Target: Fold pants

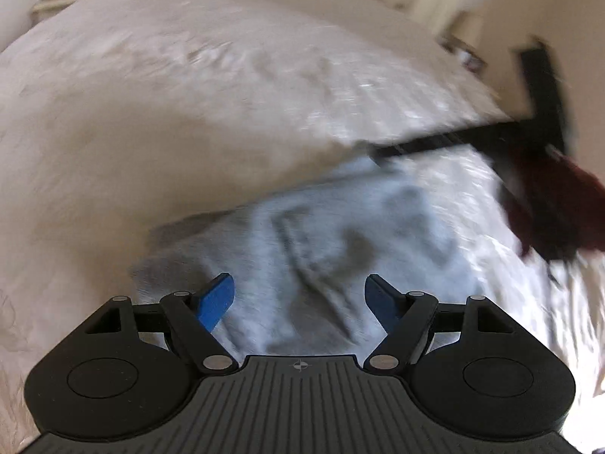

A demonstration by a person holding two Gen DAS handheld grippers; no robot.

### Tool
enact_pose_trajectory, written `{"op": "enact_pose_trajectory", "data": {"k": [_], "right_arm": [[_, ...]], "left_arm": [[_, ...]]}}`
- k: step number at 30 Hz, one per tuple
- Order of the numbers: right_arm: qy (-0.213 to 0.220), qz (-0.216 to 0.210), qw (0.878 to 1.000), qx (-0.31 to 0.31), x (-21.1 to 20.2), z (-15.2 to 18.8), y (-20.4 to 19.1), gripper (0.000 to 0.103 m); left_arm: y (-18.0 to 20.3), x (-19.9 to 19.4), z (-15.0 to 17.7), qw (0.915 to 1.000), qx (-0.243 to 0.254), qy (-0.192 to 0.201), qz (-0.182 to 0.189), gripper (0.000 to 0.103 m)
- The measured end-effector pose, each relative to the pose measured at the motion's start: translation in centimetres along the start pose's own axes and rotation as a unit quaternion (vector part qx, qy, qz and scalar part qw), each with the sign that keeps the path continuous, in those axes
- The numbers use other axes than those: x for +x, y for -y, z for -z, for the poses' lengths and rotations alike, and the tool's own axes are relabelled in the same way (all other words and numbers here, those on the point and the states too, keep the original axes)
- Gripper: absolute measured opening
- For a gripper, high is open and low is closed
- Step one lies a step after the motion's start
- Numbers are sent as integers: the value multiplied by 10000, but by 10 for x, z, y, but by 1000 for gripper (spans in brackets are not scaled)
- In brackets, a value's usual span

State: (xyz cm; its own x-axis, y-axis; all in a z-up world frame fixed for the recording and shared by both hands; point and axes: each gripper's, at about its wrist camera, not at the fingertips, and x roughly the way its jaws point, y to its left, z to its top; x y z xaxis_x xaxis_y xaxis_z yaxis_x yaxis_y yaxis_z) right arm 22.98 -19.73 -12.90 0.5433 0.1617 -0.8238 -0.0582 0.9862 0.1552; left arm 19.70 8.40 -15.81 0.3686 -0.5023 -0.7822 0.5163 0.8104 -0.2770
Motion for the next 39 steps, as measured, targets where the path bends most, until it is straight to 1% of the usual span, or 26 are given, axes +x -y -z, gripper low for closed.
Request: {"op": "enact_pose_trajectory", "data": {"k": [2,4,5,6,7,10,13,16,17,22,25,27,28,30,31,32,33,34,35,36,37,38,39], "right_arm": [[-257,43,9994,-221,13,13,-17,51],[-512,-30,9971,-557,26,28,-34,53],[-507,-60,9950,-859,26,34,-45,54],[-507,-102,9935,-1017,25,37,-51,54],[-525,-195,9932,-1019,22,37,-54,54],[-632,-489,9939,-757,15,40,-50,54],[-739,-553,9924,-819,8,57,-52,55],[-837,-654,9913,-771,-2,79,-61,55],[-883,-688,9909,-752,-4,81,-62,55],[-954,-724,9918,-450,-23,107,-65,55],[-991,-740,9913,-460,-35,118,-68,55],[-901,-805,9916,-458,-46,121,-69,55],[-719,-775,9936,-399,-56,121,-67,55],[-278,-508,9982,-136,-74,119,-58,55],[-150,-375,9992,48,-80,119,-51,55],[-132,-228,9994,234,-81,121,-43,55],[-304,-9,9989,365,-76,125,-35,55],[-592,237,9969,455,-68,131,-28,54],[-909,421,9929,638,-58,140,-16,50],[-996,402,9895,964,-55,149,-3,47],[-962,373,9876,1180,-55,152,4,41],[-928,364,9874,1229,-61,151,7,40],[-879,377,9886,1162,-69,149,5,41]], "left_arm": [[-13,17,0,9998,-77,-148,-66,75],[-14,25,-2,9997,79,-198,-84,75],[-12,25,-4,9995,186,-220,-90,75],[-10,24,-6,9992,282,-263,-92,75],[-9,21,-7,9991,310,-271,-63,75],[-12,8,-10,10000,67,-67,5,75],[-11,7,-7,10000,-81,-12,-29,75],[-10,11,-6,9999,-93,-36,-84,75],[-8,10,-8,9999,-102,-23,-97,75],[-1,6,-17,9996,-219,158,-5,75],[8,4,-10,9997,-210,119,70,75],[16,-2,-2,9999,-106,67,24,75],[19,-8,4,9999,-51,90,-1,75],[25,-16,15,9999,-40,99,-13,75],[26,-18,21,10000,-52,40,-22,75],[27,-17,27,9999,-41,-48,-81,75],[27,-14,34,9997,-9,-146,-208,75],[25,-8,43,9985,41,-303,-445,75],[21,-1,52,9965,22,-507,-670,75],[15,5,59,9948,-91,-679,-754,78],[6,7,65,9940,-405,-788,-639,77],[-1,3,67,9931,-719,-728,-571,77],[-4,-4,67,9921,-922,-615,-590,77]]}}
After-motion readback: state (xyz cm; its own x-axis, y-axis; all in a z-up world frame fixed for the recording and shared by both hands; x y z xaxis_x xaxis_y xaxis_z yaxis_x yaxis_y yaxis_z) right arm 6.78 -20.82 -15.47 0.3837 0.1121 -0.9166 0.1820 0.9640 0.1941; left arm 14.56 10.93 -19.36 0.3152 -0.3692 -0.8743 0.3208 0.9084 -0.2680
